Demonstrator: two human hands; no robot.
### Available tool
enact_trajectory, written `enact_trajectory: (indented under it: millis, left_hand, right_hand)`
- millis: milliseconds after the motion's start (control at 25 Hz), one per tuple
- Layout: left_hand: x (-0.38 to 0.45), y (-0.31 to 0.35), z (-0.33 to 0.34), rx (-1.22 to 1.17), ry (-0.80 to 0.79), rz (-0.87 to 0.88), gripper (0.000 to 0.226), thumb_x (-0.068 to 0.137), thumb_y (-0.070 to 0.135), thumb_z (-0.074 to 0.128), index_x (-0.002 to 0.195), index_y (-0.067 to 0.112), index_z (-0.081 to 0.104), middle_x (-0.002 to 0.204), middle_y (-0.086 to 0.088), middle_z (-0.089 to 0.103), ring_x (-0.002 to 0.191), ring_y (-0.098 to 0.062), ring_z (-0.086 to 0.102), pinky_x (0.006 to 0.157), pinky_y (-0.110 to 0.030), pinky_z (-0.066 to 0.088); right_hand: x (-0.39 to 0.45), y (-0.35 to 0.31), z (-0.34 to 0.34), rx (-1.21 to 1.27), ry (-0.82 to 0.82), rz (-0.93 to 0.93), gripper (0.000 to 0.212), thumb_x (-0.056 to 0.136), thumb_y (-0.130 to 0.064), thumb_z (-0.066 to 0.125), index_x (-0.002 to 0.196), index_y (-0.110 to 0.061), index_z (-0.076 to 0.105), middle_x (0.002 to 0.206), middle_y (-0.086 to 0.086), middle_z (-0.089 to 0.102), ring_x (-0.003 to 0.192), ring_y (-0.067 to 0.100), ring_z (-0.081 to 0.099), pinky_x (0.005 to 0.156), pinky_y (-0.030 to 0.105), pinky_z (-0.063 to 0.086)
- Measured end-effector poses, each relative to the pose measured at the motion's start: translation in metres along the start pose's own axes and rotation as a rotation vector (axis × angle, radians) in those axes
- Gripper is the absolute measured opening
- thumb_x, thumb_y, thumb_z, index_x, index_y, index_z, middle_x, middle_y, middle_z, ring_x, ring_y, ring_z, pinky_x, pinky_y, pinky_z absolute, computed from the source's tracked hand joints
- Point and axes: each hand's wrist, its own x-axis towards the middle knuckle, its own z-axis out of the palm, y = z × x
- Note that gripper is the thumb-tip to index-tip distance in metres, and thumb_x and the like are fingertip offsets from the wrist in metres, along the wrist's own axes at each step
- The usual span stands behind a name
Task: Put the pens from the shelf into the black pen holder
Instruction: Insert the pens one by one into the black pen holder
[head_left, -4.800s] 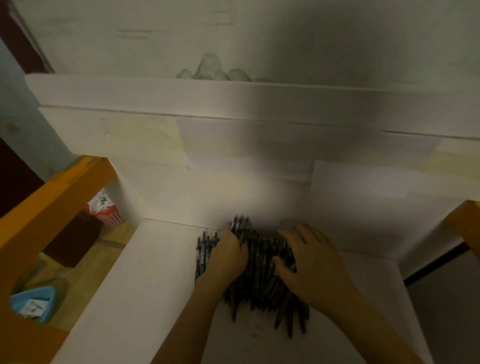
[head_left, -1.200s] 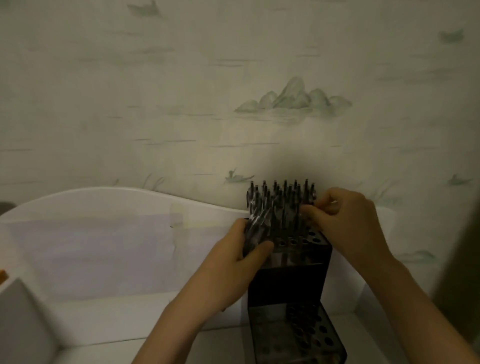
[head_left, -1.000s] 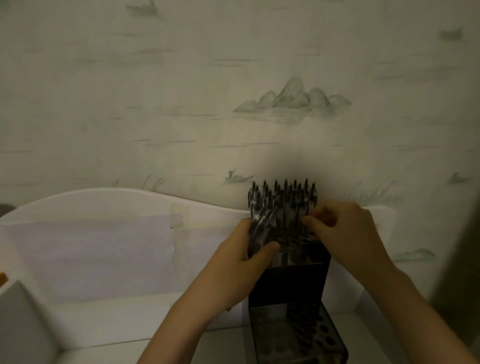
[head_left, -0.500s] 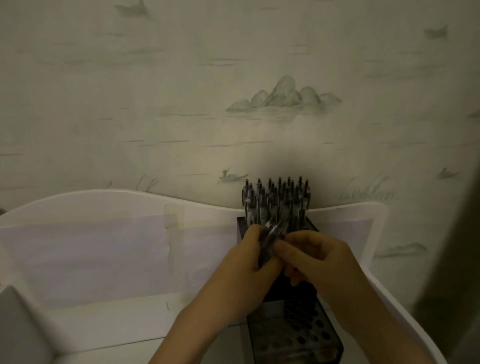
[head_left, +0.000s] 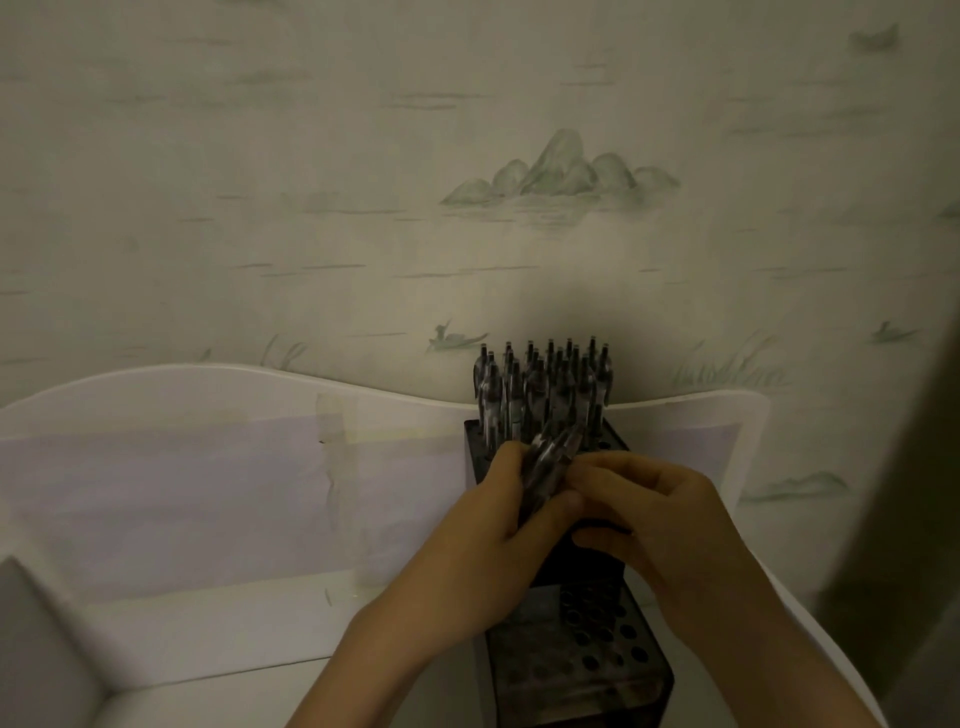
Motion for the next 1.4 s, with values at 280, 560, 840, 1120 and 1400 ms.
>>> enact_trajectory:
  millis: [280,560,840,1120,1400]
  left_hand:
    - [-0.001,0.006,0.0,-0.111,0.0,0.001,0.021,0.096,0.034,0.052,0.106,0.016,0.052,0.058,0.012,0.049,0.048,-0.004,0.042,0.047,-0.02,0.035]
    - [0.001,0.011,-0.012,-0.123,0.041,-0.057,0.023,0.1,0.031,0.043,0.097,0.008,0.047,0.068,-0.008,0.063,0.043,-0.028,0.057,0.046,-0.037,0.05]
    - [-0.001,0.007,-0.02,-0.034,0.075,-0.012,0.019,0.098,0.031,0.049,0.092,0.013,0.052,0.055,-0.002,0.045,0.035,-0.008,0.042,0.039,-0.024,0.04]
    - [-0.005,0.005,-0.027,-0.104,0.098,-0.039,0.025,0.099,0.03,0.045,0.099,0.008,0.057,0.056,-0.008,0.04,0.035,-0.007,0.037,0.038,-0.019,0.034]
    - [-0.01,0.002,-0.033,-0.233,0.11,-0.115,0.027,0.101,0.025,0.042,0.105,0.003,0.056,0.064,-0.013,0.037,0.045,-0.012,0.033,0.042,-0.022,0.027]
  right_hand:
    - [0.01,0.001,-0.007,0.044,-0.232,0.01,0.036,0.07,-0.021,0.069,0.101,-0.005,0.074,0.099,0.016,0.073,0.088,0.028,0.069,0.073,0.031,0.059]
    - [0.023,-0.029,-0.02,0.144,0.019,-0.219,0.018,0.079,-0.009,0.064,0.094,-0.006,0.073,0.086,0.011,0.075,0.08,0.025,0.073,0.068,0.027,0.059]
    - [0.043,-0.06,-0.027,-0.576,0.33,-0.825,0.015,0.087,-0.017,0.069,0.099,-0.025,0.071,0.08,-0.011,0.071,0.073,0.007,0.071,0.076,0.026,0.058]
    - [0.06,-0.044,-0.023,-0.708,0.342,-0.795,0.018,0.085,-0.017,0.071,0.102,-0.012,0.074,0.083,-0.006,0.071,0.074,0.001,0.067,0.077,0.014,0.053]
    - [0.065,-0.028,-0.027,-0.719,0.271,-0.529,0.013,0.076,-0.022,0.08,0.082,-0.016,0.071,0.07,-0.004,0.071,0.066,0.007,0.069,0.07,0.031,0.059]
